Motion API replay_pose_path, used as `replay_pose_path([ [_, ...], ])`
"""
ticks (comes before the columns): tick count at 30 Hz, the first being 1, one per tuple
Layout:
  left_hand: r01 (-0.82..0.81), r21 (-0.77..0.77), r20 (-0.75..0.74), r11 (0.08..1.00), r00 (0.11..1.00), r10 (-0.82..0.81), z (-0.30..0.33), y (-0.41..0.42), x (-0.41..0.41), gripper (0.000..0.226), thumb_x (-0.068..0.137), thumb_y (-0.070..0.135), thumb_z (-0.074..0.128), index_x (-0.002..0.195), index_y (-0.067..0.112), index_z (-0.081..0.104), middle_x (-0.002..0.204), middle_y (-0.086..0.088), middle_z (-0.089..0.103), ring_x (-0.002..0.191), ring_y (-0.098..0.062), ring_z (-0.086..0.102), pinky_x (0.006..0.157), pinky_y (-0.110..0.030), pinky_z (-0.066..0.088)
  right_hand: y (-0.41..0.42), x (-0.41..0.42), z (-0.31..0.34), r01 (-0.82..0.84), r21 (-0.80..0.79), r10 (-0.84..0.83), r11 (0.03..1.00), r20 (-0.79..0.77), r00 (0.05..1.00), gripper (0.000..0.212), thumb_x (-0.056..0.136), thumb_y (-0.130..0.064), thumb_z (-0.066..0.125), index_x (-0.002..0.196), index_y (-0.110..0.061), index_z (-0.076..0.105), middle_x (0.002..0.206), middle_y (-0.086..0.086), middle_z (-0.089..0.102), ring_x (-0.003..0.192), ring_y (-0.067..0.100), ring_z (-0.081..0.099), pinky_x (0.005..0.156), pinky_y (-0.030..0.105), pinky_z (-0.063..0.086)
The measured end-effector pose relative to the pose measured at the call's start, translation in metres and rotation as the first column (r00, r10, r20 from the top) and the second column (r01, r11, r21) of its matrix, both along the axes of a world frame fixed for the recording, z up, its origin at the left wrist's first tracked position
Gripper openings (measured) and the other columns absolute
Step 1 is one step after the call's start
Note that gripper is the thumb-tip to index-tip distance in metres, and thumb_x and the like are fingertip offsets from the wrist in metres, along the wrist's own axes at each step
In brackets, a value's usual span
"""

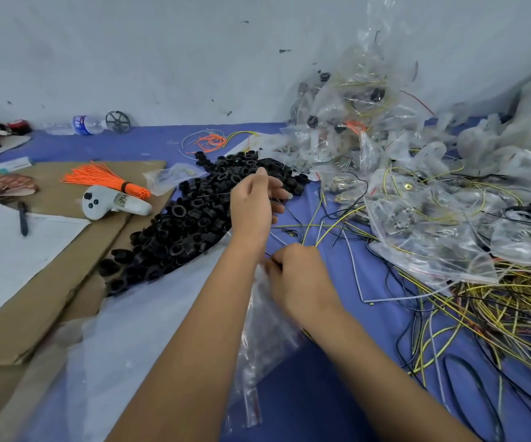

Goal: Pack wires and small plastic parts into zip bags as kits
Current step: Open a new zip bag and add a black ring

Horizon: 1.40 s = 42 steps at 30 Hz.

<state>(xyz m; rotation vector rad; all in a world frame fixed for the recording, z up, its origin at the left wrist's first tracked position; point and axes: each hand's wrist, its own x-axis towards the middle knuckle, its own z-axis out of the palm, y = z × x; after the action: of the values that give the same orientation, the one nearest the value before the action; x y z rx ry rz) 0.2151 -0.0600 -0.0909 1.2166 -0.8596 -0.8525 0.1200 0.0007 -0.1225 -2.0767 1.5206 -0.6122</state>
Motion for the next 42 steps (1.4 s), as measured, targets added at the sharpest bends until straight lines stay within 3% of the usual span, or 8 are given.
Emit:
replay_pose_path([
  [3, 0.008, -0.065, 0.033, 0.998, 0.999, -0.005, 0.010, -0.003, -0.008, 0.040, 0.109, 0.027, 0.043, 0.080, 0.010, 0.063, 0.061, 0.001, 0.067, 0.045, -0.011, 0.052, 0.042, -0.020, 0.035, -0.003, -0.008, -0.002, 0.015, -0.006, -0.014, 1.000, 0.111, 0.994, 0.044, 0.097, -0.022, 0.059, 0.057, -0.007, 0.047, 0.056, 0.009, 0.037, 0.060, 0.028, 0.031, 0.050, 0.035, 0.030],
  [7, 0.031, -0.114, 0.074, 0.993, 0.997, -0.023, 0.018, -0.008, -0.019, 0.041, 0.110, 0.029, 0.043, 0.080, 0.009, 0.062, 0.062, -0.001, 0.067, 0.048, -0.014, 0.053, 0.043, -0.023, 0.037, -0.007, -0.017, 0.001, -0.019, 0.040, 0.007, 0.999, 0.282, 0.959, 0.011, 0.084, -0.019, 0.071, 0.094, -0.022, 0.075, 0.064, -0.007, 0.064, 0.056, 0.006, 0.055, 0.054, 0.019, 0.043],
  [13, 0.050, -0.122, 0.042, 0.991, 0.998, -0.045, 0.021, -0.012, -0.028, 0.042, 0.110, 0.029, 0.043, 0.077, 0.011, 0.063, 0.061, 0.000, 0.067, 0.045, -0.012, 0.052, 0.042, -0.022, 0.036, -0.009, -0.022, -0.004, 0.032, 0.077, -0.057, 0.997, 0.353, 0.934, 0.021, 0.068, -0.012, 0.080, 0.078, -0.023, 0.065, 0.058, -0.005, 0.065, 0.047, 0.003, 0.051, 0.046, 0.016, 0.038],
  [22, 0.069, -0.131, 0.048, 0.989, 0.997, -0.063, 0.023, -0.012, -0.048, 0.041, 0.110, 0.026, 0.043, 0.078, 0.012, 0.063, 0.061, 0.001, 0.067, 0.044, -0.009, 0.051, 0.041, -0.019, 0.036, 0.012, -0.016, 0.000, 0.048, -0.056, -0.033, 0.997, 0.243, 0.969, 0.034, 0.081, -0.006, 0.047, 0.053, -0.018, 0.034, 0.052, -0.001, 0.037, 0.057, 0.020, 0.031, 0.049, 0.032, 0.025],
  [26, 0.061, -0.150, 0.050, 0.987, 0.997, -0.054, 0.031, -0.014, -0.052, 0.040, 0.109, 0.027, 0.044, 0.078, 0.011, 0.063, 0.061, 0.001, 0.066, 0.043, -0.009, 0.051, 0.041, -0.020, 0.036, 0.007, -0.029, 0.004, 0.083, -0.268, -0.082, 0.960, 0.015, 0.996, 0.028, 0.092, -0.017, 0.052, 0.064, -0.013, 0.053, 0.061, 0.002, 0.036, 0.066, 0.029, 0.035, 0.057, 0.038, 0.018],
  [32, -0.116, -0.218, 0.094, 0.969, 0.986, 0.139, 0.019, -0.008, -0.054, 0.040, 0.108, 0.020, 0.044, 0.072, 0.013, 0.061, 0.065, -0.004, 0.064, 0.054, -0.015, 0.053, 0.057, -0.031, 0.044, -0.015, -0.060, 0.007, 0.184, -0.234, -0.145, 0.955, 0.176, 0.974, 0.014, 0.091, -0.007, 0.054, 0.092, -0.013, 0.067, 0.080, 0.011, 0.068, 0.079, 0.036, 0.059, 0.070, 0.044, 0.049],
  [37, -0.231, -0.254, 0.167, 0.939, 0.946, 0.278, -0.005, 0.000, -0.063, 0.035, 0.103, 0.026, 0.045, 0.074, 0.013, 0.059, 0.067, 0.004, 0.061, 0.065, -0.016, 0.058, 0.069, -0.042, 0.049, -0.039, -0.096, 0.002, 0.240, -0.188, -0.216, 0.952, 0.139, 0.966, 0.012, 0.099, -0.019, 0.058, 0.094, -0.008, 0.060, 0.087, 0.014, 0.069, 0.086, 0.037, 0.061, 0.072, 0.043, 0.047],
  [42, -0.168, -0.016, 0.217, 0.986, 0.962, 0.167, -0.033, 0.001, -0.074, 0.037, 0.106, 0.024, 0.045, 0.074, 0.013, 0.060, 0.070, 0.001, 0.064, 0.067, -0.019, 0.058, 0.077, -0.049, 0.054, -0.040, -0.118, -0.005, 0.208, -0.091, -0.187, 0.974, 0.195, 0.963, 0.031, 0.085, -0.039, 0.079, 0.080, -0.016, 0.061, 0.065, -0.003, 0.060, 0.061, 0.013, 0.055, 0.054, 0.026, 0.039],
])
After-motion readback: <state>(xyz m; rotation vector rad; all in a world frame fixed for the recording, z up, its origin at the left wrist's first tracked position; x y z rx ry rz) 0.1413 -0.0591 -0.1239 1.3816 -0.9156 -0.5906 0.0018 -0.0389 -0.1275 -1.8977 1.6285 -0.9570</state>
